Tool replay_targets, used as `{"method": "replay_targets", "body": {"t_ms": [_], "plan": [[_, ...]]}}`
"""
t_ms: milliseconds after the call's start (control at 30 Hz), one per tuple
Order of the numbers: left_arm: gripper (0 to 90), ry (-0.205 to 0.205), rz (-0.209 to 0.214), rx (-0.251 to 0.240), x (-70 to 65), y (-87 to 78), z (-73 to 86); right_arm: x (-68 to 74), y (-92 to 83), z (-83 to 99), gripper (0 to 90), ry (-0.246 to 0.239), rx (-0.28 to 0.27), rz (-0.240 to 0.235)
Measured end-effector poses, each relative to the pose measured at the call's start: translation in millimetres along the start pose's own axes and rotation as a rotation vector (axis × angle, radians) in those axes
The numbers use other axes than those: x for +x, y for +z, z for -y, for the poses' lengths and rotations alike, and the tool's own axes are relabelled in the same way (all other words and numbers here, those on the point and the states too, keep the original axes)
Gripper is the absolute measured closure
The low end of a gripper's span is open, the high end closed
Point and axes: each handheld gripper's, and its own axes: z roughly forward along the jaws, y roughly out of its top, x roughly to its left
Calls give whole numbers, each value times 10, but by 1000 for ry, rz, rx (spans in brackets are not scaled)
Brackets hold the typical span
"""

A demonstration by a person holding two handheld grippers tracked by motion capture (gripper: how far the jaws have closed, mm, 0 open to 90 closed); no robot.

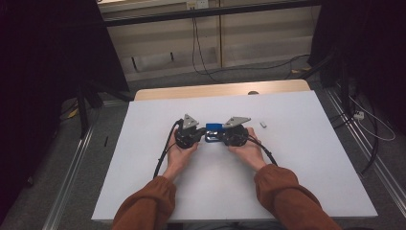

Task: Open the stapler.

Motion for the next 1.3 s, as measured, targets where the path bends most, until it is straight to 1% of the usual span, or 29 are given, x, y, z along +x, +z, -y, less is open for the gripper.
{"method": "replay_targets", "body": {"t_ms": [167,267,300,367,400,567,600,667,700,833,933,1100,1233,1300], "plan": [[900,1,2,-2,7,-1,-2,0,0,1,900,-1,0,0],[900,-10,2,0,6,-2,-4,4,0,3,900,-2,-2,2],[900,-24,6,-1,8,-6,-7,7,0,3,900,-5,-2,5],[900,-20,5,-1,6,-8,-11,14,-1,3,900,-9,0,9],[900,-28,6,-7,3,-11,-15,14,-1,3,900,-9,-1,9],[900,-32,8,-15,8,-17,-27,15,-1,3,900,-9,-1,10],[900,-39,10,-22,7,-22,-35,16,-1,3,900,-9,-1,11],[900,-41,14,-28,8,-33,-47,23,0,4,900,-16,-3,16],[900,-49,17,-34,5,-34,-53,27,1,4,900,-20,-4,20],[900,-49,22,-38,11,-43,-69,33,0,4,900,-18,-2,22],[900,-57,24,-44,5,-48,-78,33,0,5,900,-18,-2,22],[900,-54,22,-44,2,-51,-93,29,1,7,900,-19,-6,21],[900,-55,24,-57,0,-58,-113,32,1,7,900,-20,-6,23],[900,-59,33,-61,12,-59,-115,34,0,7,900,-20,-5,23]]}}
